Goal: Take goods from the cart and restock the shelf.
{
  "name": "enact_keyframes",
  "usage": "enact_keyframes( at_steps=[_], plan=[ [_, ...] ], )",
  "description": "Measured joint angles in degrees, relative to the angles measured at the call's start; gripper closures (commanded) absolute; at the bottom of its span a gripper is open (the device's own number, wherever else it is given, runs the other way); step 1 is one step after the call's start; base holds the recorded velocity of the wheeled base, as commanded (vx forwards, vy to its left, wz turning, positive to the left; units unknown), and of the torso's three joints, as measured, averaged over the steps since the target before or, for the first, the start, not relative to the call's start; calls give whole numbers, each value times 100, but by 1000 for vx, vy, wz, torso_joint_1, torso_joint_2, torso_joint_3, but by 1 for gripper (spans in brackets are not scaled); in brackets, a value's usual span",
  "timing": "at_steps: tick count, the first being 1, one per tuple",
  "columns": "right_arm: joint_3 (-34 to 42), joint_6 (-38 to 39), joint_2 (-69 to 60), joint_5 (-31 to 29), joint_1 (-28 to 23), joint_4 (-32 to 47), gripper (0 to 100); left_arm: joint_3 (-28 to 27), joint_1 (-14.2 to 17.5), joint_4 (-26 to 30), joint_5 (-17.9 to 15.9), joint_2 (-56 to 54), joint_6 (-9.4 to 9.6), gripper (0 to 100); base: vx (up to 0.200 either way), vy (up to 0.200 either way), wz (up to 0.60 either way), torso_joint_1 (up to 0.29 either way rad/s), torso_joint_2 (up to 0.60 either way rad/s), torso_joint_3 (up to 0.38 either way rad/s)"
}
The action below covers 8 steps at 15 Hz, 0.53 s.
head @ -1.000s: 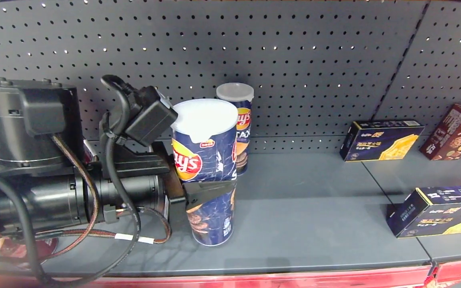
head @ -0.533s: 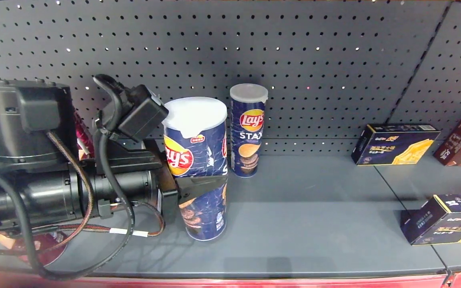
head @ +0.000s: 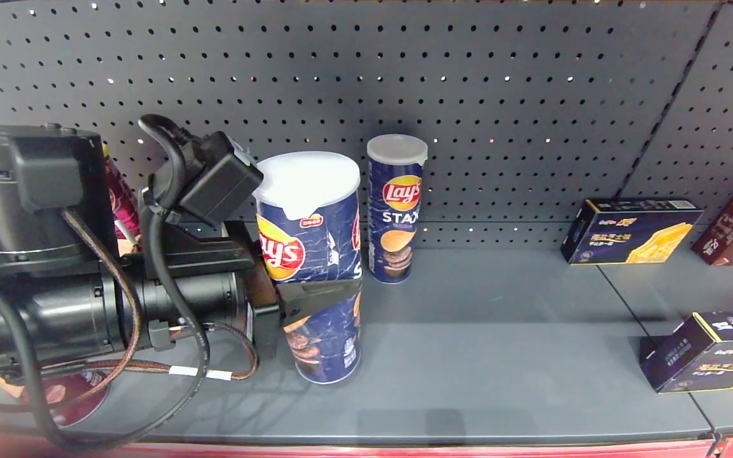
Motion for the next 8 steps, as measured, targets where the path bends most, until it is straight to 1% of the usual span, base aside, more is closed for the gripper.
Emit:
enact_keyframes(
  at_steps=[1,2,5,7,8],
  plan=[
    [-72,-5,21,-6,-2,15,0,0,35,0,-4,-20,-2,100,0,0,0,0,0,0],
    [-306,0,104,-6,-2,28,0,1,66,-2,-11,-39,1,100,0,0,0,0,0,0],
    [-1591,12,1022,180,60,195,0,95,105,0,-26,-74,4,100,0,0,0,0,0,0],
    [-2443,11,1874,427,193,301,0,246,111,-6,-22,-163,-2,100,0,0,0,0,0,0],
    [-2745,11,2261,550,302,351,0,360,116,-2,-15,-221,-7,100,0,0,0,0,0,0]
  ],
)
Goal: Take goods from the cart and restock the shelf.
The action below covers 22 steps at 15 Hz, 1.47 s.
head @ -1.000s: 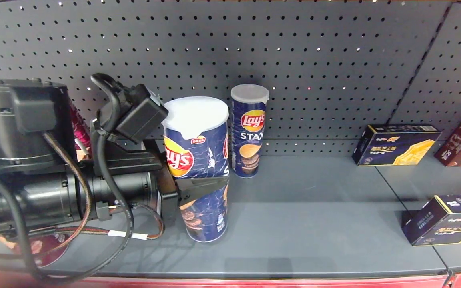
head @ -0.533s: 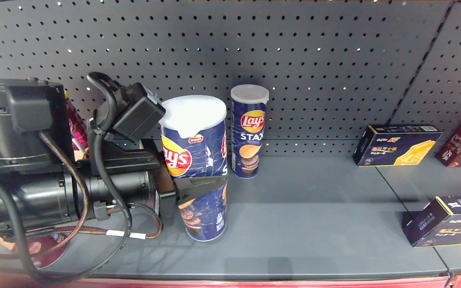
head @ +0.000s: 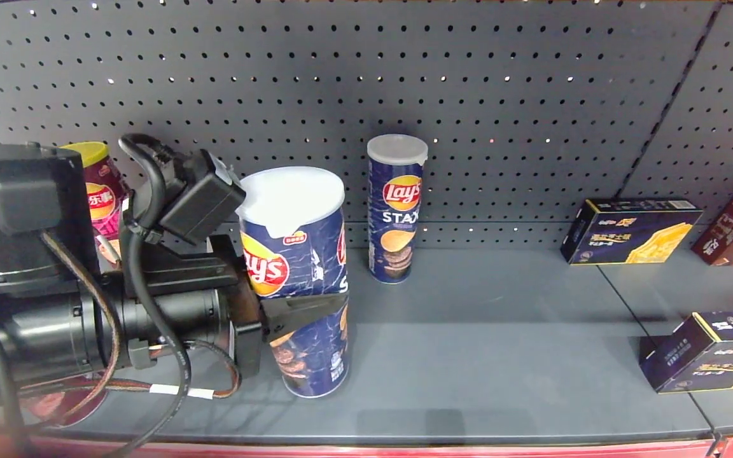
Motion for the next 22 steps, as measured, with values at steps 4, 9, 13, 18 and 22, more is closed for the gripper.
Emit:
enact_keyframes(
  at_steps=[4,9,13,18,22],
  plan=[
    [-532,37,1307,176,833,-255,0,341,85,-4,9,-229,-22,100,0,0,0,0,0,0],
    [-940,118,2472,299,1638,-511,0,369,151,-9,-11,-290,-16,100,0,0,0,0,0,0],
    [-1323,132,3287,371,2159,-1146,0,341,155,-9,-9,-290,-13,100,0,0,0,0,0,0],
    [-1637,-226,4301,717,2269,-1937,0,374,155,-9,-2,-290,-16,100,0,0,0,0,0,0],
    [-1582,-422,4896,1712,2277,-3024,0,388,162,-6,-2,-290,-13,100,0,0,0,0,0,0]
  ],
)
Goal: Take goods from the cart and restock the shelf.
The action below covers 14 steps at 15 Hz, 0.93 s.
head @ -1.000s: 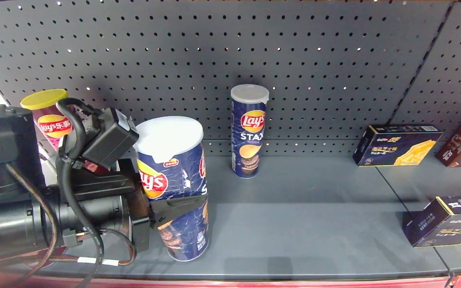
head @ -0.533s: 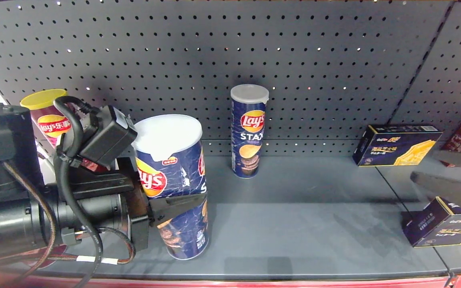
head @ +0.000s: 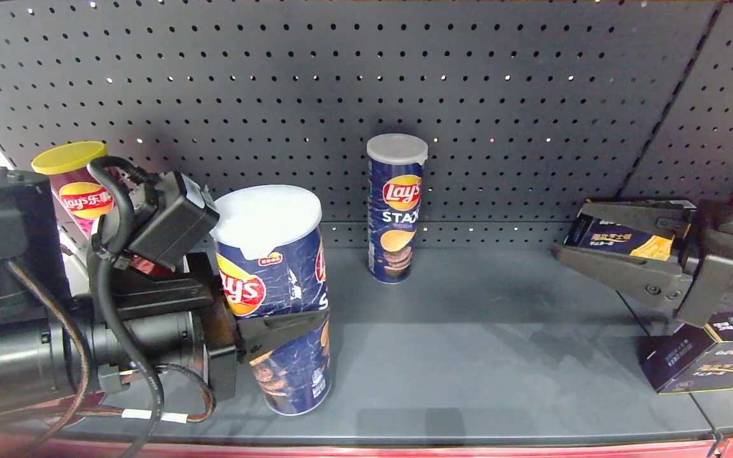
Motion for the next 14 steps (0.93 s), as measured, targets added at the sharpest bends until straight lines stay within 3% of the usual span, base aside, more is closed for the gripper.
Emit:
enact_keyframes(
  at_steps=[6,14],
  plan=[
    [107,-15,551,1108,-39,-1025,0,-7,11,0,2,0,0,100,0,0,0,0,0,0],
    [-527,-490,1357,1486,-16,-1220,0,-40,0,0,-9,0,0,100,0,0,0,0,0,0]
  ],
)
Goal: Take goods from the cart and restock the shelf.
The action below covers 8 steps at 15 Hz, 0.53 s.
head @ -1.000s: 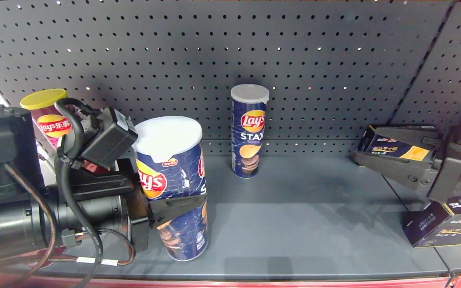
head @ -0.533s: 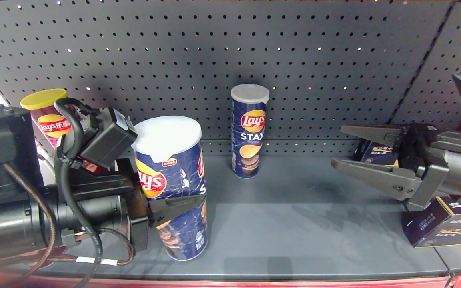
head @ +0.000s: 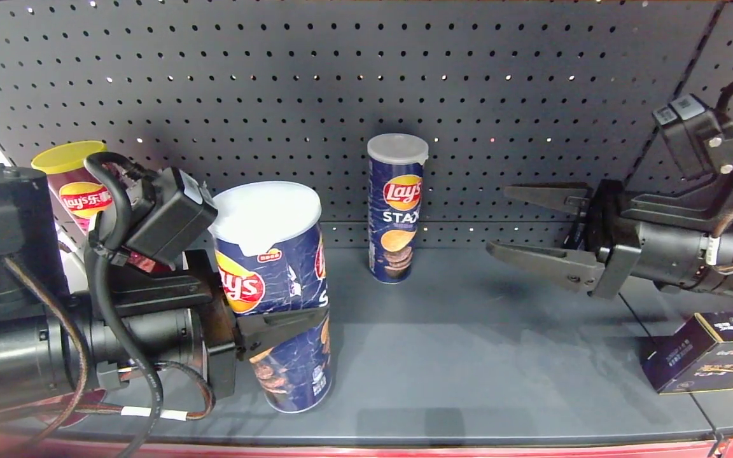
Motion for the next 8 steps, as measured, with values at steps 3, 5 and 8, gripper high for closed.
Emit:
enact_keyframes(
  at_steps=[3,5,8],
  plan=[
    [-168,-178,258,22,20,2,0,-6,6,0,-5,0,0,100,0,0,0,0,0,0],
    [-300,-190,440,22,29,0,0,-11,4,0,-7,4,0,100,0,0,0,0,0,0],
    [-461,-323,728,20,33,-5,0,-59,4,-2,-7,20,-2,100,0,0,0,0,0,0]
  ],
)
